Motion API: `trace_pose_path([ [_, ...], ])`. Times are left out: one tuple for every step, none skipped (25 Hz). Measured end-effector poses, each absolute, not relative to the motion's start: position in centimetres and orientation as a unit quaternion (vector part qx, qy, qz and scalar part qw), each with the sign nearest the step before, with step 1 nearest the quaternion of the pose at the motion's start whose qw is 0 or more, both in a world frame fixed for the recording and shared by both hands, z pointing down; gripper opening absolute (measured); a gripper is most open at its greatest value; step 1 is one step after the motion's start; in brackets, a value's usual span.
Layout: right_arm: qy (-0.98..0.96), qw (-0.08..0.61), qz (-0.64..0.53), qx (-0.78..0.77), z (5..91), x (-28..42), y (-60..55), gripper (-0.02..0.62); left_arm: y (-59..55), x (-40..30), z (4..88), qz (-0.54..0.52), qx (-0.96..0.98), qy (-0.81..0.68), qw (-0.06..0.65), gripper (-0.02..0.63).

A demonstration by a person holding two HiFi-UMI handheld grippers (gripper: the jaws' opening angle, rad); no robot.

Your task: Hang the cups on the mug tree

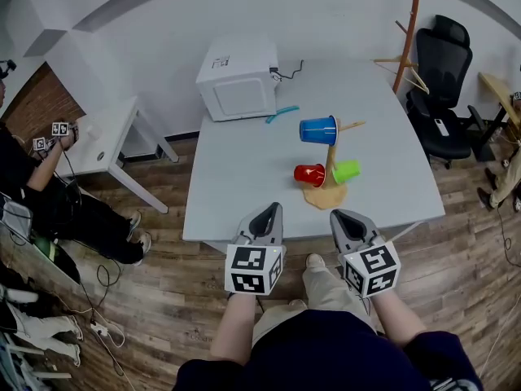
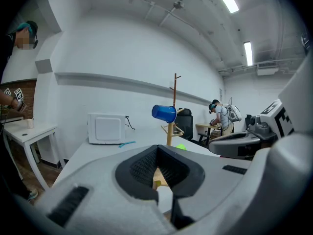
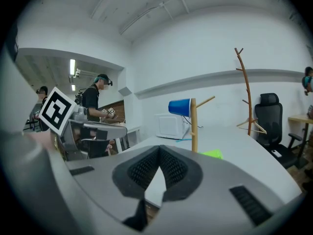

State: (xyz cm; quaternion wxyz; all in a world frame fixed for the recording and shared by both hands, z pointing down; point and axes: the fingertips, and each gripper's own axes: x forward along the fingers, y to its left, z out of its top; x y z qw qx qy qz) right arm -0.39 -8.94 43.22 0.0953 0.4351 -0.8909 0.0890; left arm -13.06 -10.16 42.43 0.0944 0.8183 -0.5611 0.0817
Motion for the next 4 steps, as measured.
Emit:
trace_pose_path([
  [-0.891,0.096,0.088,0.435,43.17,-0.42,-8.98,0.028,-10.16,-13.01,42.41,0.081,0.819,-0.56,0.095,0.018],
  [-0.891,0.096,0.087,0.435,43.1,-0.45,-9.05,0.028,-10.19,-12.96,42.37,0.081,0.819,-0.559,0.096,0.018],
  [-0.891,0.096,0.086,0.434,43.01,-0.48,-9.13,0.028,-10.23,-12.92,42.33,0.081,0.82,-0.559,0.096,0.018],
  [-0.891,0.097,0.086,0.434,42.92,-0.51,-9.22,0.028,-10.28,-12.87,42.28,0.081,0.82,-0.558,0.097,0.018],
])
